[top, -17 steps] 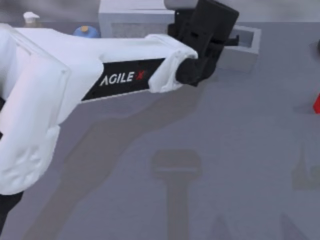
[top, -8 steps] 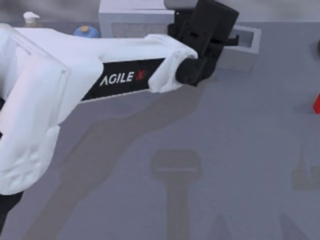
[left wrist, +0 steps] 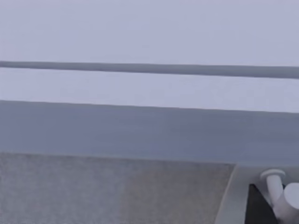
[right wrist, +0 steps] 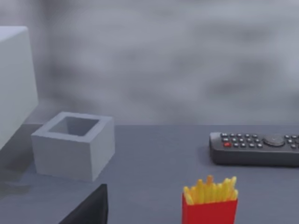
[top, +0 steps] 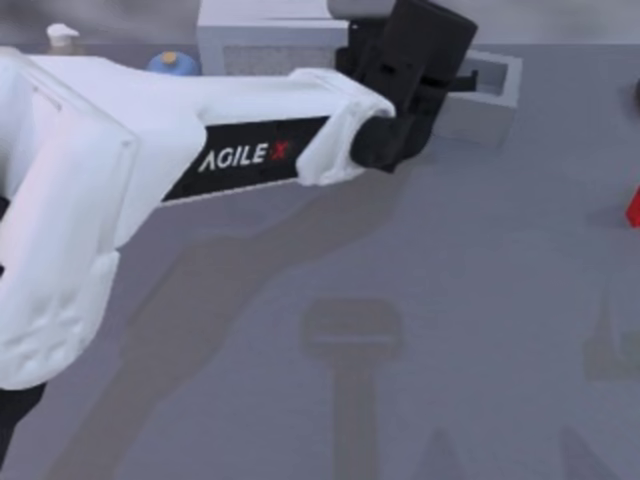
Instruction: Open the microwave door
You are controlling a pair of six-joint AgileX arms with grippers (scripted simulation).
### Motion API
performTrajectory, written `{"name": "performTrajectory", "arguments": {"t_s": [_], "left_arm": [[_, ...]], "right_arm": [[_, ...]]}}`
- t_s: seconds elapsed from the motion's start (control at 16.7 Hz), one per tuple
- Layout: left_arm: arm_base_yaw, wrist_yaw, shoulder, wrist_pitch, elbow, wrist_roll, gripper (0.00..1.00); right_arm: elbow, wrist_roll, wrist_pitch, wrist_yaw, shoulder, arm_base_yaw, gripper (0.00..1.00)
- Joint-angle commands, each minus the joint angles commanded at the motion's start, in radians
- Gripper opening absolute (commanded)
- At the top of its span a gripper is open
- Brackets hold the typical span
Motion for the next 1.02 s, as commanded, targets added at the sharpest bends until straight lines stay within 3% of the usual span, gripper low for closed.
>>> {"name": "performTrajectory", "arguments": {"t_s": [0.6, 0.78, 1.02], "left_arm": [[-0.009, 0.025, 0.041, -0.065, 0.065, -0.018, 0.00], [-0.002, 0.063, 0.112, -0.223, 0.225, -0.046, 0.00], [0.015, 0.139, 0.235, -0.549, 0.534, -0.094, 0.00]], "right_arm": [[0.000, 0.000, 0.000, 0.000, 0.000, 0.000, 1.00], [0.000, 0.000, 0.000, 0.000, 0.000, 0.000, 1.00], [0.000, 0.000, 0.000, 0.000, 0.000, 0.000, 1.00]]}}
